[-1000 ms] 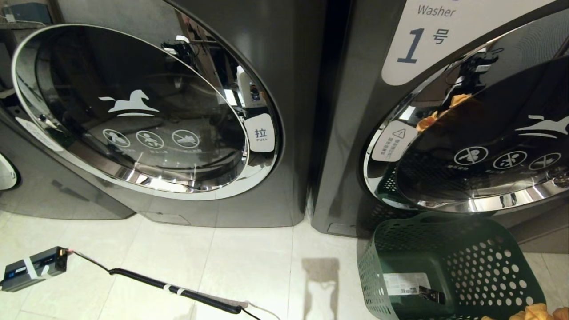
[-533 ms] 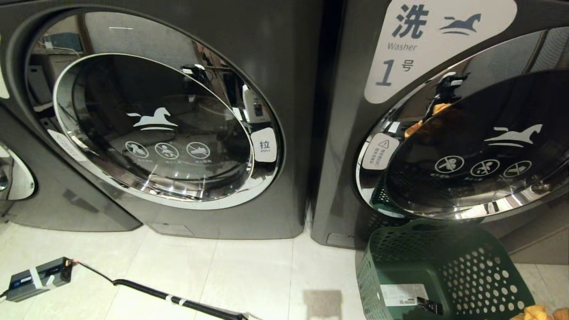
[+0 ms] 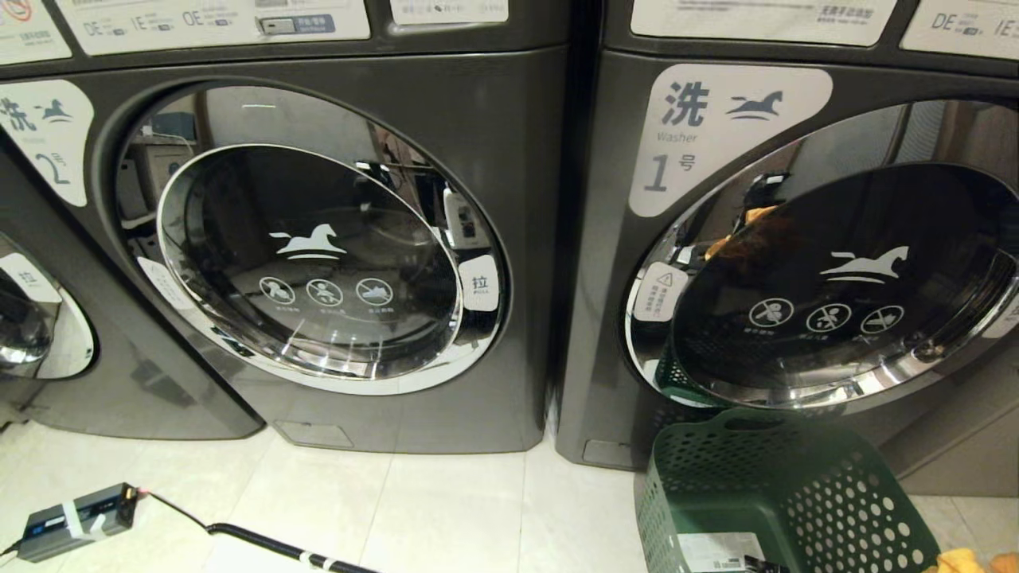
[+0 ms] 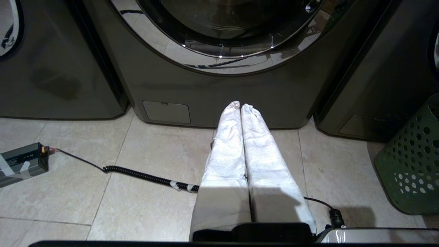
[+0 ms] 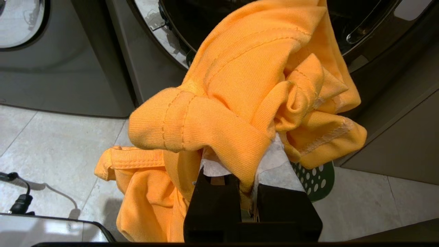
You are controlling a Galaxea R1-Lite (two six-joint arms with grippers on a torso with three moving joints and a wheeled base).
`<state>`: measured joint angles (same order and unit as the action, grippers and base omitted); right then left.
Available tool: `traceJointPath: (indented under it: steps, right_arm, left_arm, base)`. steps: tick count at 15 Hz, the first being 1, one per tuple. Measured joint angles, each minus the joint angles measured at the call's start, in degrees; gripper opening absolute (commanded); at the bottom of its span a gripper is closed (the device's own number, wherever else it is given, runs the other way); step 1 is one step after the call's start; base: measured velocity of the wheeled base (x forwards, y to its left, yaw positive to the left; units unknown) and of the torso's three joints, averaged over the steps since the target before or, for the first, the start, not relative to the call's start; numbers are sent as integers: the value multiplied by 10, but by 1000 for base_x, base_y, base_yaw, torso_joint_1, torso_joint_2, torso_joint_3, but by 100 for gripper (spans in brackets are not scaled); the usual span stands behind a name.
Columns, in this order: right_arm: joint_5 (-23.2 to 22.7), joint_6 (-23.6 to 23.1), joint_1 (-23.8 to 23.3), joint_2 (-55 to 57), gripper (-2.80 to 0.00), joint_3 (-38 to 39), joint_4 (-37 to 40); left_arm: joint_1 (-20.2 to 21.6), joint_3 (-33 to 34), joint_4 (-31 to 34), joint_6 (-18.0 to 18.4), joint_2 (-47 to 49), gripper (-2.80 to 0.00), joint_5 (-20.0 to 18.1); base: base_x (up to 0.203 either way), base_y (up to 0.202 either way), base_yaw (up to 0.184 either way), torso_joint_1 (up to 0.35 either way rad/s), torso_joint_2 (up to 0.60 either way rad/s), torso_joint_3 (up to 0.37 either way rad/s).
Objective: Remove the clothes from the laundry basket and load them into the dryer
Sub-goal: Put the clothes in the dryer
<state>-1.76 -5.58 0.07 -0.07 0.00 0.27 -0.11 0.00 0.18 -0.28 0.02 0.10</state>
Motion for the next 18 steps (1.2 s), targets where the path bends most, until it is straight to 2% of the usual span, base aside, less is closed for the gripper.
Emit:
traceJointPath:
  steps: [18]
  right_arm:
    - [-2, -3, 0, 0, -280, 0, 1]
  left_arm:
    - [0, 0, -1, -1, 0, -280, -1]
  base:
    - [0, 0, 0, 3, 1, 194]
